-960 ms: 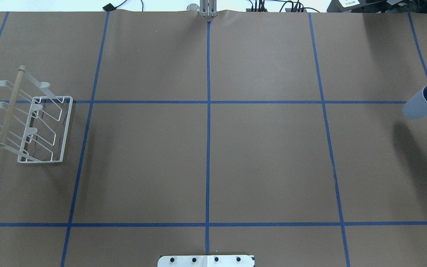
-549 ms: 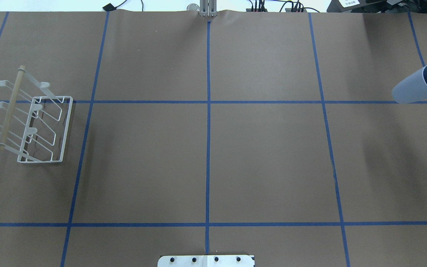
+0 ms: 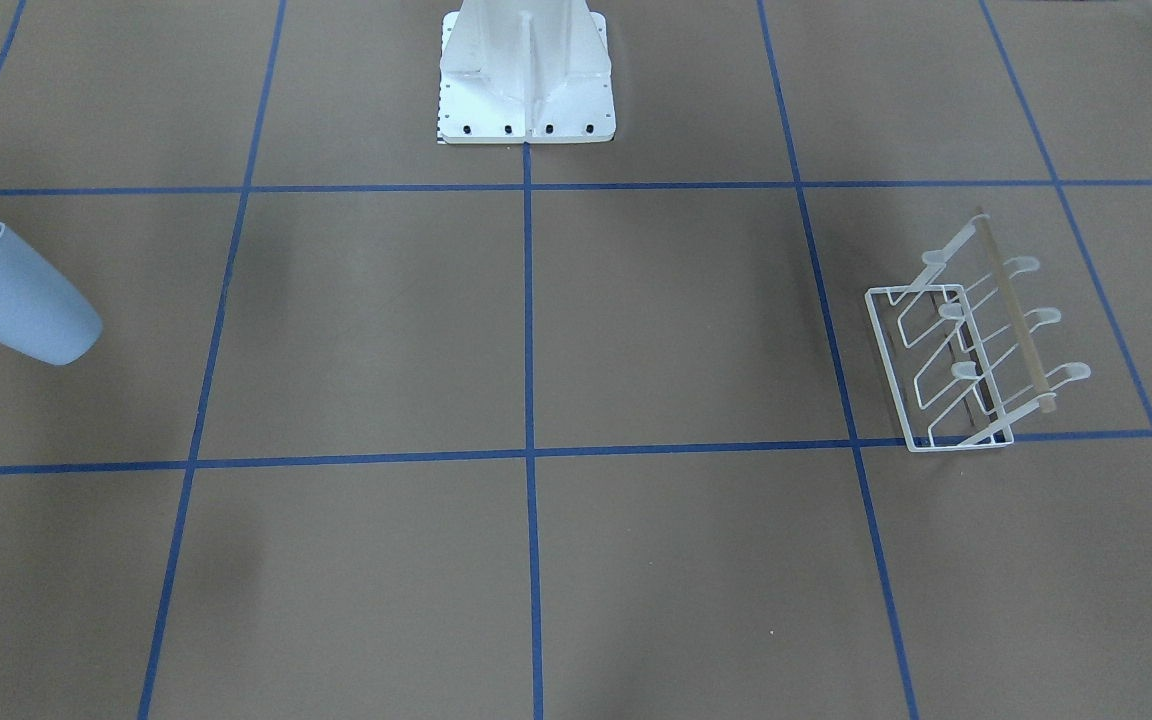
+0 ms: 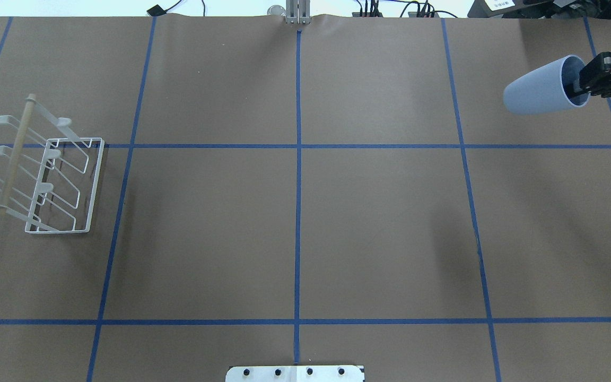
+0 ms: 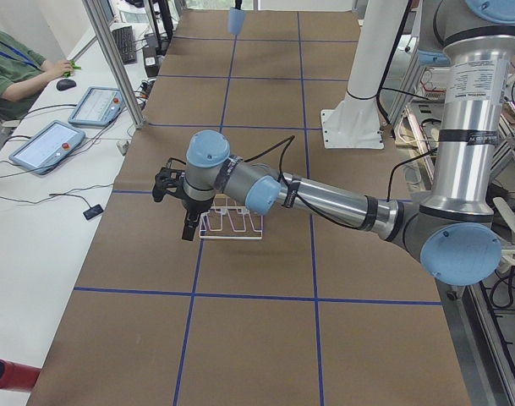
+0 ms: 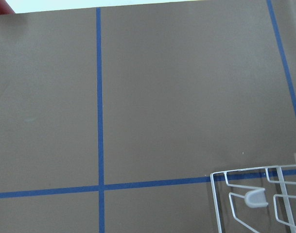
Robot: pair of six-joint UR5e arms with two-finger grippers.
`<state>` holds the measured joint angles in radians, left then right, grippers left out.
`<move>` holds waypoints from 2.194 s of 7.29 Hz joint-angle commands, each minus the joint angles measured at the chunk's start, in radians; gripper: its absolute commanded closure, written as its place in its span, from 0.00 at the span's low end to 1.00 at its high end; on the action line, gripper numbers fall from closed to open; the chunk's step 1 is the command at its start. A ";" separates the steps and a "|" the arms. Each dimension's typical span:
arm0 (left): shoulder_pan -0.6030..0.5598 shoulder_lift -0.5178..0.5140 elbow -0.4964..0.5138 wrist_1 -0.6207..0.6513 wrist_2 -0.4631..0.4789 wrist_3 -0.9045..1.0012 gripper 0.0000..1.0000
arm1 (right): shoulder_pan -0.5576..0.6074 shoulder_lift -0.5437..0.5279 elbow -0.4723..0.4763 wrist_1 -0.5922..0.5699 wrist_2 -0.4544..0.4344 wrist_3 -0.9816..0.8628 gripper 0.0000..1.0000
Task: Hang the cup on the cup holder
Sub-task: 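Tip the cup sideways with the right gripper, mouth toward the left arm, then bring the cup toward center with the right gripper while the left gripper approaches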
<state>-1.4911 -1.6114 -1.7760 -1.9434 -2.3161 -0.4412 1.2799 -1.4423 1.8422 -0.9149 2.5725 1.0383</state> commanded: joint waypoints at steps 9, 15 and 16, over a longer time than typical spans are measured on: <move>0.349 -0.323 -0.016 -0.737 0.041 -1.308 0.02 | -0.186 0.025 0.032 1.030 -0.190 0.901 1.00; 0.892 -0.455 -0.086 -1.033 0.831 -1.775 0.02 | -0.335 0.074 0.104 1.128 -0.380 1.000 1.00; 0.928 -0.475 -0.086 -1.033 0.837 -1.777 0.02 | -0.344 0.098 0.103 1.127 -0.383 1.000 1.00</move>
<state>-0.6261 -2.0553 -1.8601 -2.9716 -1.5276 -2.2109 0.9573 -1.3708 1.9439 0.2128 2.2090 2.0384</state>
